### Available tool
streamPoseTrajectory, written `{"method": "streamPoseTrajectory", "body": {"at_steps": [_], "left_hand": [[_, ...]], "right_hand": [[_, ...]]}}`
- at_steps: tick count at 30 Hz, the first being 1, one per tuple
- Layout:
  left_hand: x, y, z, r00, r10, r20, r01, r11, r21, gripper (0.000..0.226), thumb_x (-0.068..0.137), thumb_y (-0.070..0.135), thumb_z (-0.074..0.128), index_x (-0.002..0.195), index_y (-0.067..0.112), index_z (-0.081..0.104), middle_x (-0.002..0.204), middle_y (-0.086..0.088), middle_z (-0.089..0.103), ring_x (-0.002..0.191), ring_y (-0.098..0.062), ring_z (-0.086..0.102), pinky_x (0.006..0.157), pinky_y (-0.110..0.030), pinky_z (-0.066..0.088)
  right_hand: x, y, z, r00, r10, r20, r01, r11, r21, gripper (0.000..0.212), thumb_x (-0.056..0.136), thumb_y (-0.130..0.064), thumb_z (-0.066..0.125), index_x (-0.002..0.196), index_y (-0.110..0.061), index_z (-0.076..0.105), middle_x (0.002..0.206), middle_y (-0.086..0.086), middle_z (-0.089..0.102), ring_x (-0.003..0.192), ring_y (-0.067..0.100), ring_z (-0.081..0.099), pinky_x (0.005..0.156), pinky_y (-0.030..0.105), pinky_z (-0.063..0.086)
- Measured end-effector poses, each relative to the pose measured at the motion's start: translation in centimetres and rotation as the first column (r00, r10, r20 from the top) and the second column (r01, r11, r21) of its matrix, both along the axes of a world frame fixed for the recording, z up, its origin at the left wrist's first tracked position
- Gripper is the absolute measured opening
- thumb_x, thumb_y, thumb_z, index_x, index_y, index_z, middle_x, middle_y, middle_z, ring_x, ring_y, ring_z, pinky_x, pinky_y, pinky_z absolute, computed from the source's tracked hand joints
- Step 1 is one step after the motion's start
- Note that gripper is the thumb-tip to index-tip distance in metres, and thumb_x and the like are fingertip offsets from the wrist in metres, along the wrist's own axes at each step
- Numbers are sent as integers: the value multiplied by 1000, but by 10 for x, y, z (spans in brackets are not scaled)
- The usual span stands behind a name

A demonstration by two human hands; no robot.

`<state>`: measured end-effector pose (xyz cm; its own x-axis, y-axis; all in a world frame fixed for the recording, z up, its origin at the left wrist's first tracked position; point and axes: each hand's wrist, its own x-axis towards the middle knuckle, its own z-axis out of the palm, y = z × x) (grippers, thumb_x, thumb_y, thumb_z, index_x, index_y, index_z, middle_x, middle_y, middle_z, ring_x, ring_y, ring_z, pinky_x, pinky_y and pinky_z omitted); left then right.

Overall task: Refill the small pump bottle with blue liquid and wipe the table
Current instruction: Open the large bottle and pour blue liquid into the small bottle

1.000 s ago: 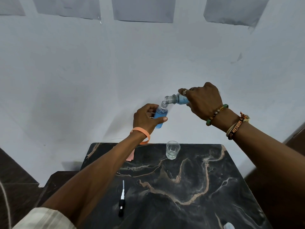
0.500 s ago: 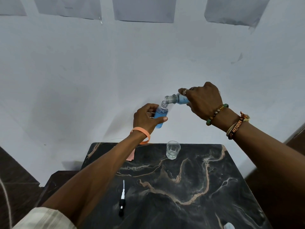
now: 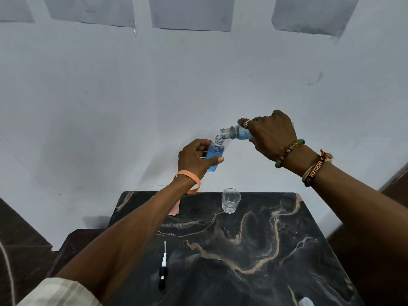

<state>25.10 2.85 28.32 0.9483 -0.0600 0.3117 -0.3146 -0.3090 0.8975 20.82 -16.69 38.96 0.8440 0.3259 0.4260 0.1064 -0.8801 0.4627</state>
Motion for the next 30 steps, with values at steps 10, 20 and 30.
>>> {"method": "streamPoseTrajectory", "body": {"at_steps": [10,20,30], "left_hand": [[0,1,-1,1000,-3,5,3,1000,4,49,68,33,84,109,18,63,110,-3,69,89,-15,64,80,-24,53],[1,1,-3,1000,-5,8,5,1000,4,49,67,33,85,109,18,63,110,-3,70,89,-15,65,81,-25,54],[4,1,-6,1000,-9,5,9,1000,5,49,67,35,85,108,20,63,109,-1,70,88,-14,64,75,-17,50]], "right_hand": [[0,1,-1,1000,-2,1,2,1000,-11,46,89,-21,57,134,-27,48,100,2,70,80,31,64,76,34,35],[0,1,-1,1000,-4,-4,4,1000,-5,47,89,-19,56,134,-27,48,102,2,70,81,31,63,76,34,33],[0,2,-2,1000,-2,0,2,1000,-17,45,88,-18,56,132,-27,50,99,2,70,80,31,64,75,33,34]]}}
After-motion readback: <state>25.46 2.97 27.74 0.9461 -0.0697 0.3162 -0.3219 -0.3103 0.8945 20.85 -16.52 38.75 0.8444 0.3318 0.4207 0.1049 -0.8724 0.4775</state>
